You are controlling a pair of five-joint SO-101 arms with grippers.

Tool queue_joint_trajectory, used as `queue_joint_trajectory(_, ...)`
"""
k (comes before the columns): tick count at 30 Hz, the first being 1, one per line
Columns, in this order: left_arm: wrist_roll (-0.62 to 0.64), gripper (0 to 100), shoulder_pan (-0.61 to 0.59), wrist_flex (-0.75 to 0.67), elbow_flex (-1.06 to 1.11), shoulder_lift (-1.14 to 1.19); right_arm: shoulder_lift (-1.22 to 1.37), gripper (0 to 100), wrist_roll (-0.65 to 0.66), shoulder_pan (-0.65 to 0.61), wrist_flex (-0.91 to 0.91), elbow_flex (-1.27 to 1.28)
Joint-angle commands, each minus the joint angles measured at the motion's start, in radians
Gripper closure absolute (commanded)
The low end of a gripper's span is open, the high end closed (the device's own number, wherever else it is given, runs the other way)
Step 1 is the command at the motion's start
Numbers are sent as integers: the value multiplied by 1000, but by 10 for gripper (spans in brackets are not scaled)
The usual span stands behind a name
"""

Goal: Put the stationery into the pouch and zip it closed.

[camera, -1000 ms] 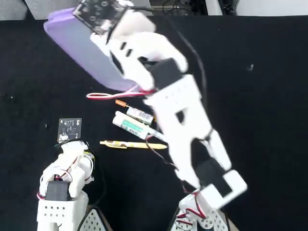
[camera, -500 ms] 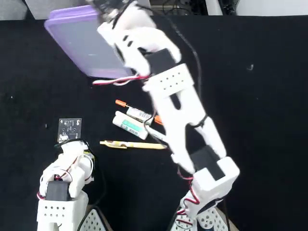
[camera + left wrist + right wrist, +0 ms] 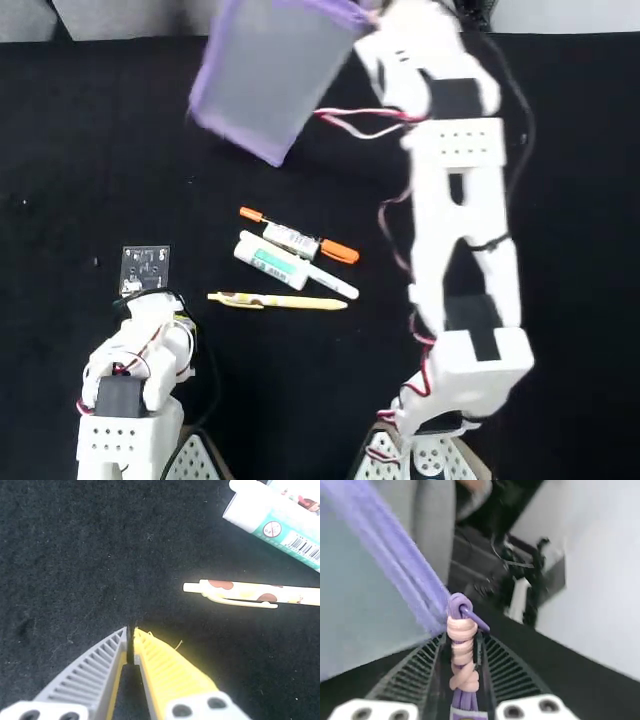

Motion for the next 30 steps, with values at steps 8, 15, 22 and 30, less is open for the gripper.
queue_joint_trajectory(8,8,970,10,-18,22,0,-84,987,103,150,238,-19)
queue_joint_trajectory(15,8,970,10,-18,22,0,-216,987,267,64,592,-10)
queue_joint_trajectory(22,8,970,10,-18,22,0,-265,987,262,-121,798,-10)
queue_joint_trajectory(30,8,970,10,-18,22,0,-265,987,261,-356,861,45)
